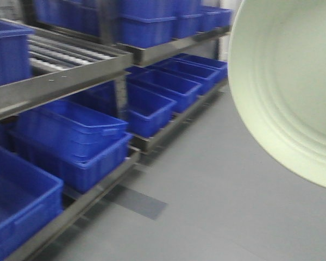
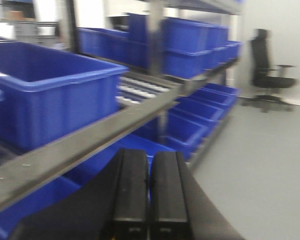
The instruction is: Place green plate on second shelf with right arm
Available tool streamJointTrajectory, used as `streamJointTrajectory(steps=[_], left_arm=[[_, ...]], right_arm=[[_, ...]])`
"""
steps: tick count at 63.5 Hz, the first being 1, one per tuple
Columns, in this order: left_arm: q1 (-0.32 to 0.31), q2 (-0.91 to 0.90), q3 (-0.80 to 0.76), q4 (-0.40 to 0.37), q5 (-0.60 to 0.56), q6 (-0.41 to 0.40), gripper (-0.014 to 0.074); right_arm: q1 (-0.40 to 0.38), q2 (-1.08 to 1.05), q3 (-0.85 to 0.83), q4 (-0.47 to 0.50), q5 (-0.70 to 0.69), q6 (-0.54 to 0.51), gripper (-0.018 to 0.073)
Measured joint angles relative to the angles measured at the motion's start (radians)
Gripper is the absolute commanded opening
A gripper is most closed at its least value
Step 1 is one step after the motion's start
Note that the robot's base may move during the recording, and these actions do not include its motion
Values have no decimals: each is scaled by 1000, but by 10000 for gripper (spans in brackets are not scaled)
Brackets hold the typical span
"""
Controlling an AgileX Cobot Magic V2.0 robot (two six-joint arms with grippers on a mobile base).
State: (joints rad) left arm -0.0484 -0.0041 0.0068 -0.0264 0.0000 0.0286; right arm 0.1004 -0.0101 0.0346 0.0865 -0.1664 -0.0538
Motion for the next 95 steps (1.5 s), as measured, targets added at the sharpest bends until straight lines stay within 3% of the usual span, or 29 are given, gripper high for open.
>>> streamJointTrajectory(steps=[95], left_arm=[[0,0,0,0,0,0,130]], right_arm=[[0,0,0,0,0,0,57]])
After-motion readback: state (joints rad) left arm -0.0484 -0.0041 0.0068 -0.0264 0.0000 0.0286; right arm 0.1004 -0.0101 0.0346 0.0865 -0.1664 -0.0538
